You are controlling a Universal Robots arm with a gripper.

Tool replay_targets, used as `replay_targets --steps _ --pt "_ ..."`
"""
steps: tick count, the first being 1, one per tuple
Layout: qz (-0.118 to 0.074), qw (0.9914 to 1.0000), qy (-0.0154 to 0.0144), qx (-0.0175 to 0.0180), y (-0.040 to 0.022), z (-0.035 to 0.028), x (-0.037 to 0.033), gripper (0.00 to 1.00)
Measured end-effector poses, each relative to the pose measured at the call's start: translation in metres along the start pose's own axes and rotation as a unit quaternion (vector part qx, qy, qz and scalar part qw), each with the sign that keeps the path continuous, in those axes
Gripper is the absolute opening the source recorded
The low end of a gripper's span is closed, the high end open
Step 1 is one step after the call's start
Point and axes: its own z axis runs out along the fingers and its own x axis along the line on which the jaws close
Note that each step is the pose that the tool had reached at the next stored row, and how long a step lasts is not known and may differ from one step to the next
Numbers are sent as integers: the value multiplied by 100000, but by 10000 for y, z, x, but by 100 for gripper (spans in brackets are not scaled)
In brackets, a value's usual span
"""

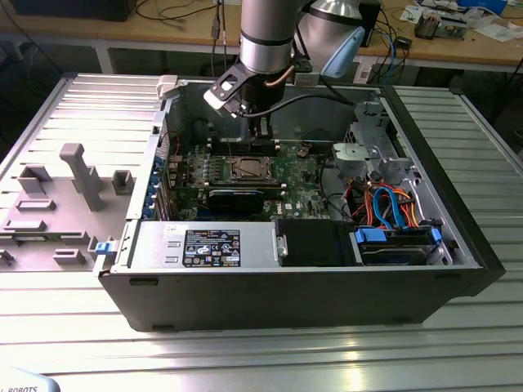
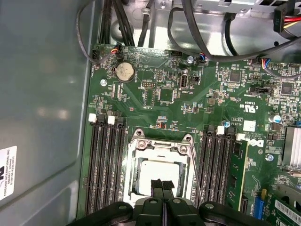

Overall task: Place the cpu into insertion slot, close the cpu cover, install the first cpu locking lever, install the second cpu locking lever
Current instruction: 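Install the first cpu locking lever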

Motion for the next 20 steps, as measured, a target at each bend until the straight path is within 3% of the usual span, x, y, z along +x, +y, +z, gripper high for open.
replay_targets --steps 5,10,11,13,15,17,20 --pt "-36 100000 2 -1 0 -1 0 11" --pt "-349 99999 -63 7 0 -47 1 11" --pt "-717 99997 -103 24 -1 -48 1 11" --pt "-3792 99928 -165 98 -1 -48 1 11" --pt "-7056 99750 -254 188 -1 -47 1 11" --pt "-8987 99595 -305 234 -1 -47 1 11" --pt "-14102 98999 -429 361 0 -45 1 11"
